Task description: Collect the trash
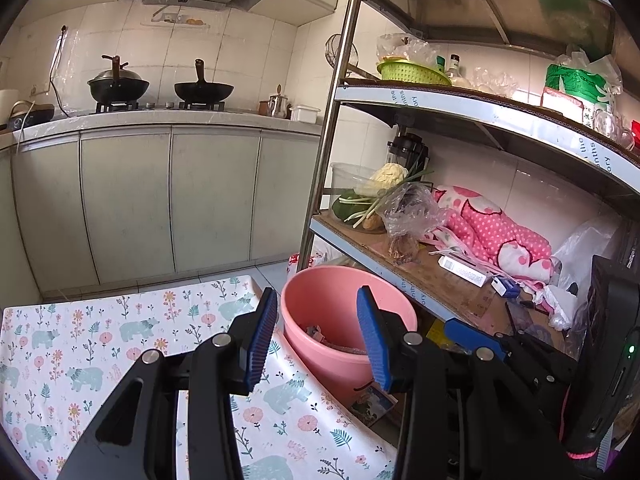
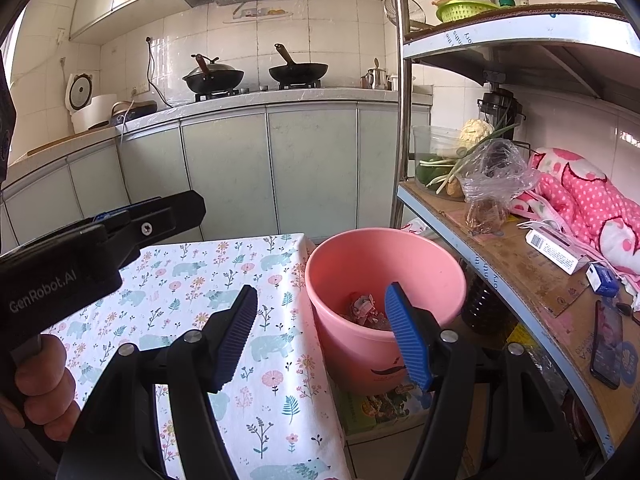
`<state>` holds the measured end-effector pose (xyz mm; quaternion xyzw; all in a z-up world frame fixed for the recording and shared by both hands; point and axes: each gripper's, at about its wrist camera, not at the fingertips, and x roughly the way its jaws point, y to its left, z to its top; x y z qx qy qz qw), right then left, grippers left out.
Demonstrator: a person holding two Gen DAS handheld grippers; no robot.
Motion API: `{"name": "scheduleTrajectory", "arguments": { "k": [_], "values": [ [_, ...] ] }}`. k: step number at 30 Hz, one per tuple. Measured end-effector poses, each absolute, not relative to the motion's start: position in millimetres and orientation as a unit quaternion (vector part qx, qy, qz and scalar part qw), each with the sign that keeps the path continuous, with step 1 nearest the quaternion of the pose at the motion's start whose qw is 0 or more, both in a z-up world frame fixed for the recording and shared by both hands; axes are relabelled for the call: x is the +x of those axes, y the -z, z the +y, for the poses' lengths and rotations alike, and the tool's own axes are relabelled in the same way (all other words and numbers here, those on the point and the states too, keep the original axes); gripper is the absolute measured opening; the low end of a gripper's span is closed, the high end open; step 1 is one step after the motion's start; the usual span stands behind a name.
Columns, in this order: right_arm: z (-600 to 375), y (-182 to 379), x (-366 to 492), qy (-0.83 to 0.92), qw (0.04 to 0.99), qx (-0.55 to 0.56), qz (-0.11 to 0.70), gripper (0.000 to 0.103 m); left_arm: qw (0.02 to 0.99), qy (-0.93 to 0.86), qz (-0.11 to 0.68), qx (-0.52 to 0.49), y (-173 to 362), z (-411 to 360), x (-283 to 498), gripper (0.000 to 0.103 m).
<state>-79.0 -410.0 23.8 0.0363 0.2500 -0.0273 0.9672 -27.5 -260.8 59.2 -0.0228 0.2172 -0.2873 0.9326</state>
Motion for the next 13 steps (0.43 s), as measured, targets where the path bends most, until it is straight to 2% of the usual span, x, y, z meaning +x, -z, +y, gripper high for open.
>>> {"name": "scheduleTrajectory", "arguments": {
  "k": [13],
  "values": [
    [-411.9,-18.4,-72.3,0.024,0.965,0.035,0.260,0.067,0.930,0.289,0.225,-0.020,-54.3,-263.6,-21.6,0.041]
  ]
}}
